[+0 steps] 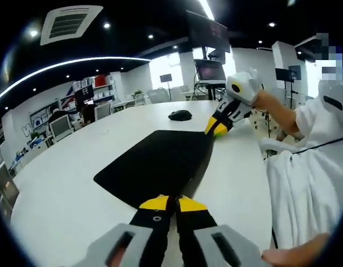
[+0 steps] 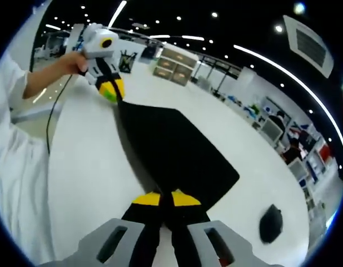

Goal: Arrange the mouse and mouse pad neatly on the desk surface

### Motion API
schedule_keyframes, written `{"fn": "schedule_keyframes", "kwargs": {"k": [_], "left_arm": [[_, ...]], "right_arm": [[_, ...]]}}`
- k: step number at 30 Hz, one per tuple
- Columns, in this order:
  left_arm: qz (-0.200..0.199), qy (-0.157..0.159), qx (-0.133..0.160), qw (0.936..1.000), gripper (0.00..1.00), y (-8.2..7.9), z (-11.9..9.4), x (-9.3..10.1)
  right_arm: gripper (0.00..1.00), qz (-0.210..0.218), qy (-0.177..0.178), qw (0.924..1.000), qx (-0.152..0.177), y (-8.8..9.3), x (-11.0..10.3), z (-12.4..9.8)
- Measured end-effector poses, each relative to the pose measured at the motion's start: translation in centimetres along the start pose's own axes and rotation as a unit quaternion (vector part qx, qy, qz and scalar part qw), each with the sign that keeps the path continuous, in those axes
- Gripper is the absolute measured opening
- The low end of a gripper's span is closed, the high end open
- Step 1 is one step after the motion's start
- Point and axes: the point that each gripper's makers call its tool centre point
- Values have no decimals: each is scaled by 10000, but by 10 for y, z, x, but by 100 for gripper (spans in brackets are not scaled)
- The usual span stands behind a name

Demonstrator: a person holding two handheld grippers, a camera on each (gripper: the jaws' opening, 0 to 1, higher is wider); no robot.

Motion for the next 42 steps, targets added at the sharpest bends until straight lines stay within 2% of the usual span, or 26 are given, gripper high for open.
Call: {"fn": "schedule_keyframes", "kwargs": {"k": [10,16,24,27,30,32,36,39,42], "left_arm": [[-16,23,-46,10000,6,5,0,0],[-75,3,18,10000,6,5,-1,1],[-94,38,127,9999,7,2,-2,3],[-54,-96,267,9996,13,-2,-5,-2],[-66,-213,350,9991,17,-3,-9,-7],[-195,-260,506,9982,20,-7,-12,-9],[-318,-506,533,9968,37,-7,-15,-15],[-371,-614,520,9961,45,-6,-16,-18],[-575,-673,538,9946,46,-6,-18,-20]], "right_arm": [[5,118,29,9999,68,0,-1,-2],[6,-65,2,10000,45,0,-2,-2],[10,235,-1,9994,236,-1,1,-2],[20,683,-155,9968,374,-4,-8,-5],[27,762,-193,9960,427,-4,-10,-6],[29,865,-237,9947,499,-6,-13,-6],[38,1011,-213,9925,651,-14,-12,-7],[40,1054,-157,9917,717,-18,-9,-7],[40,1106,-120,9909,752,-20,-6,-9]]}}
Point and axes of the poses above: the point that each gripper's makers call its tool centre point, and the gripper's own axes: z roughly forward along the fingers, x roughly to its right, y roughly out of its underside, and after that the axes turned 13 degrees about x, right-handed
